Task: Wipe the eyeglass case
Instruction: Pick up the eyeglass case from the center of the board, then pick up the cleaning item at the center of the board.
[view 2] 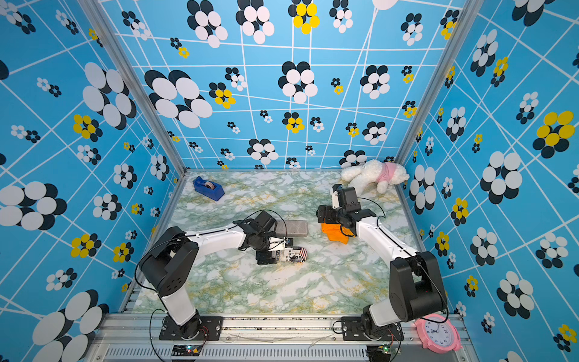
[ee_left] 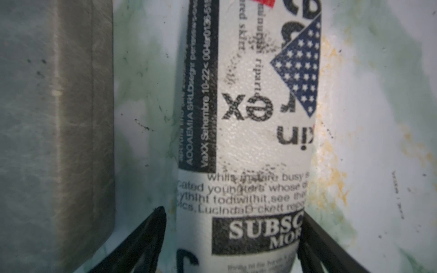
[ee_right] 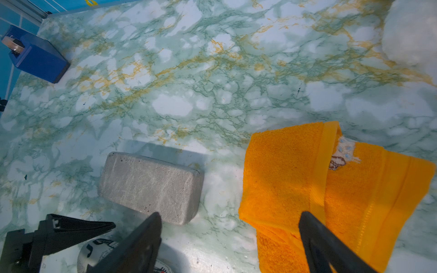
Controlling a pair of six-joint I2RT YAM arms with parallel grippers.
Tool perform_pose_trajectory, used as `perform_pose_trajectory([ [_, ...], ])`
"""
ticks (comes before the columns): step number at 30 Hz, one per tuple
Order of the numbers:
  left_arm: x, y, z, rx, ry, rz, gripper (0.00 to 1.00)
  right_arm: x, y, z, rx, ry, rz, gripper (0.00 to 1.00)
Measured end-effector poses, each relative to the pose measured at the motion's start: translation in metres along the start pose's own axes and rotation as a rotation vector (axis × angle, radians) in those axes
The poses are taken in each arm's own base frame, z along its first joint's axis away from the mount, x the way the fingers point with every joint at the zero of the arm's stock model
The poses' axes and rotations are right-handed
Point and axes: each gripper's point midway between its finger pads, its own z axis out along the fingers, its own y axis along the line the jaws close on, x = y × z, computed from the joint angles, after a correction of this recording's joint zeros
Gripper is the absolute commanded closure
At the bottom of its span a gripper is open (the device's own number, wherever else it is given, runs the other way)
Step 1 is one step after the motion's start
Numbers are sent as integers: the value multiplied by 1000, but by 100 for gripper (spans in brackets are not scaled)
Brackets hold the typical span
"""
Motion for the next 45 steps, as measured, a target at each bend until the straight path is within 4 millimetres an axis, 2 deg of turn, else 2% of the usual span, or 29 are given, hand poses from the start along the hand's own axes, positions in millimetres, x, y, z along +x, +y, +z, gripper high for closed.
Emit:
perform_pose_trajectory([
  [7,-2,1,1,-15,3,8,32,2,-1,0,5,7,0,8],
  [14,-1,0,1,-12,5,-10,50,2,-6,-7,47,42,-4,8],
  [19,-2,-2,0,-9,5,-38,54,-1,-12,-15,93,65,-19,9],
  [25,-11,-13,-11,-6,-10,-49,56,18,-28,-17,182,151,-19,13],
  [31,-22,-19,-20,-11,-27,-89,56,38,-39,4,276,253,-53,14],
  [40,-19,-24,-21,-24,-8,-146,56,28,-39,45,325,299,-110,12],
  [45,-17,-26,-26,-40,-11,-150,56,44,-44,58,339,375,-114,12],
])
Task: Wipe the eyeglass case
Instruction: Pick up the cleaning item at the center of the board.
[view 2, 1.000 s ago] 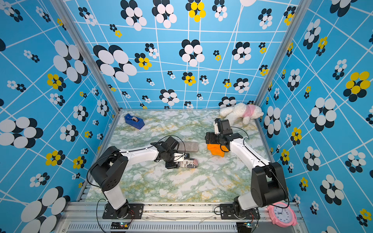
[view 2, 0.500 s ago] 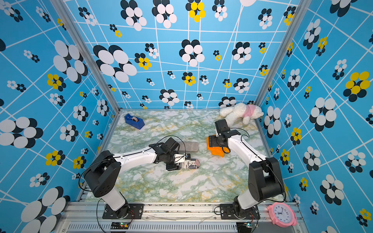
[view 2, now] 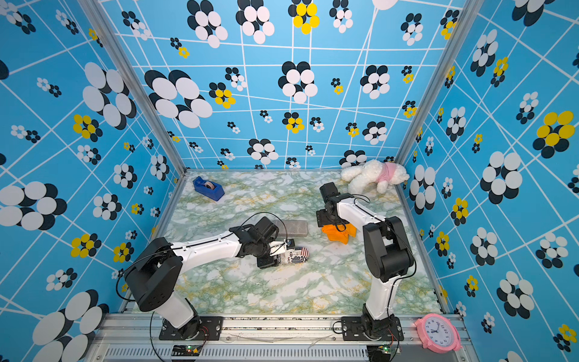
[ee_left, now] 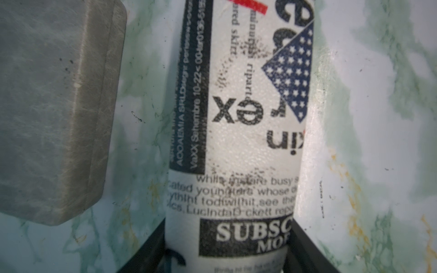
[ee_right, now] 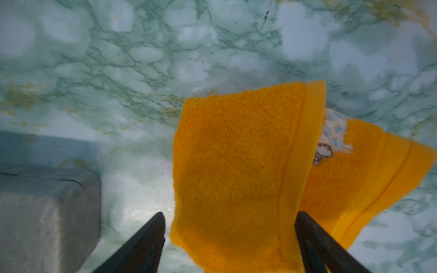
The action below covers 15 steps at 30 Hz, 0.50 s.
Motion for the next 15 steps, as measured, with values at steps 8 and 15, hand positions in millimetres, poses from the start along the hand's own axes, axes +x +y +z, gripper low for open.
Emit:
perform_pose_trajectory([
  [8,0,3,0,-24,-11,3,55,25,-2,12,9,68,15,25],
  [15,4,3,0,-40,-6,6,53,32,-8,19,33,75,31,52],
])
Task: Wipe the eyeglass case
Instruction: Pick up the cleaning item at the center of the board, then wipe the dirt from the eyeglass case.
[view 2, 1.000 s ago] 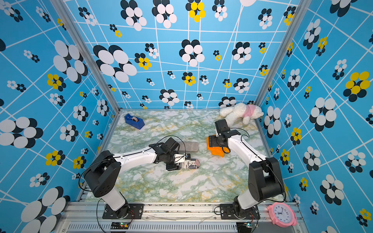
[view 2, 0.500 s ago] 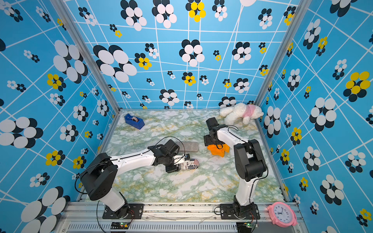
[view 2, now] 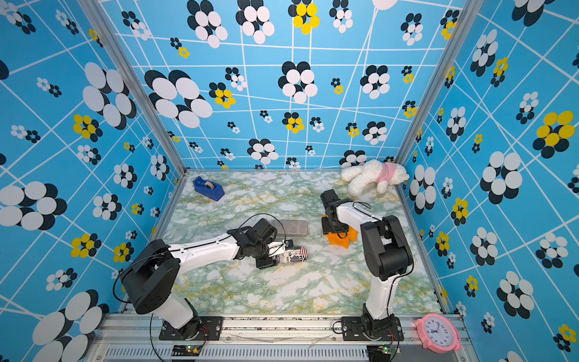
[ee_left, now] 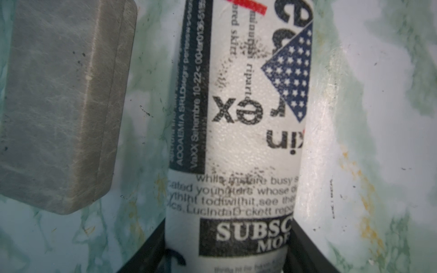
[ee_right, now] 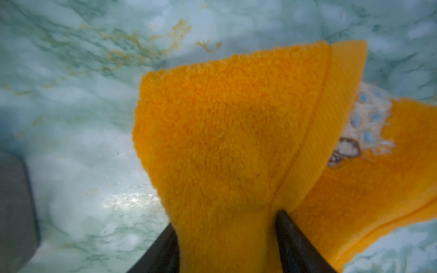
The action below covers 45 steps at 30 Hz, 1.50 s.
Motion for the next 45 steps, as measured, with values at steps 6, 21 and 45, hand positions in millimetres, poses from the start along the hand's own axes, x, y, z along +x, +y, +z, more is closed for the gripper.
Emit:
perform_pose_trajectory([
  [6,-3,3,-2,-15,-9,3,56,1,-8,-5,10,-31,20,100],
  [21,-13,5,4,-47,-33,-51,67,38,25,-106,-369,-184,21,100],
  [45,-56,-20,45,45,-109,-62,68,114,92,-101,-838,-10,240,100],
])
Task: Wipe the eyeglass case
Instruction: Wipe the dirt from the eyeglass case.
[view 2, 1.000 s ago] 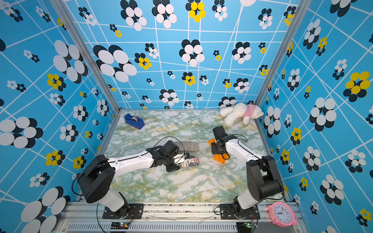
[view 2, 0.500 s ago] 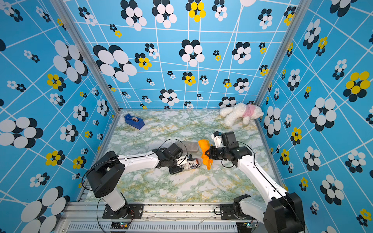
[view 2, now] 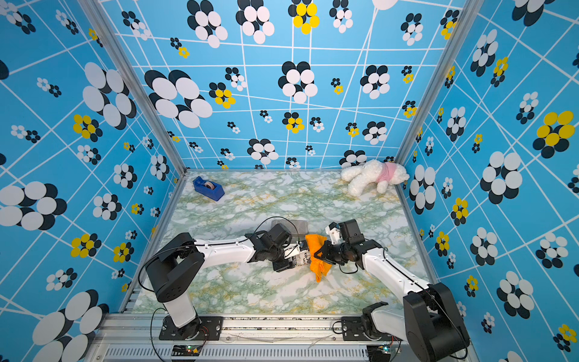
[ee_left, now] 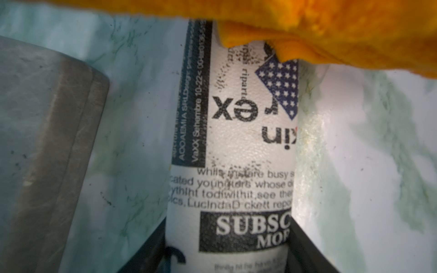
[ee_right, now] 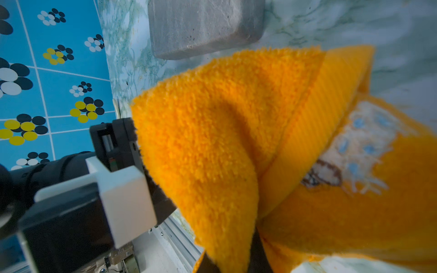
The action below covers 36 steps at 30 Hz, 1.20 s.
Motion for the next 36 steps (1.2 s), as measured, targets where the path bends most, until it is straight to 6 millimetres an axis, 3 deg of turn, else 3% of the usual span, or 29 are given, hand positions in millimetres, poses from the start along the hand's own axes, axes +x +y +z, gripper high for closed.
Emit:
perform_pose_trajectory([
  [4,-11,-4,9,4,-15,22,68,1,0,11,-17,31,27,100],
  [12,-12,-2,10,-13,-15,-2,68,3,10,29,-77,86,17,100],
  [16,-13,-2,11,-17,-25,-14,68,3,8,27,-59,78,-12,100],
  [22,-17,-2,14,-31,-69,-10,68,-1,-16,10,24,49,-6,100],
  [26,-19,-2,14,-31,-80,-13,68,-1,-20,7,33,54,-7,100],
  [36,-17,-1,14,-35,-72,-18,69,8,8,31,-54,116,-35,100],
])
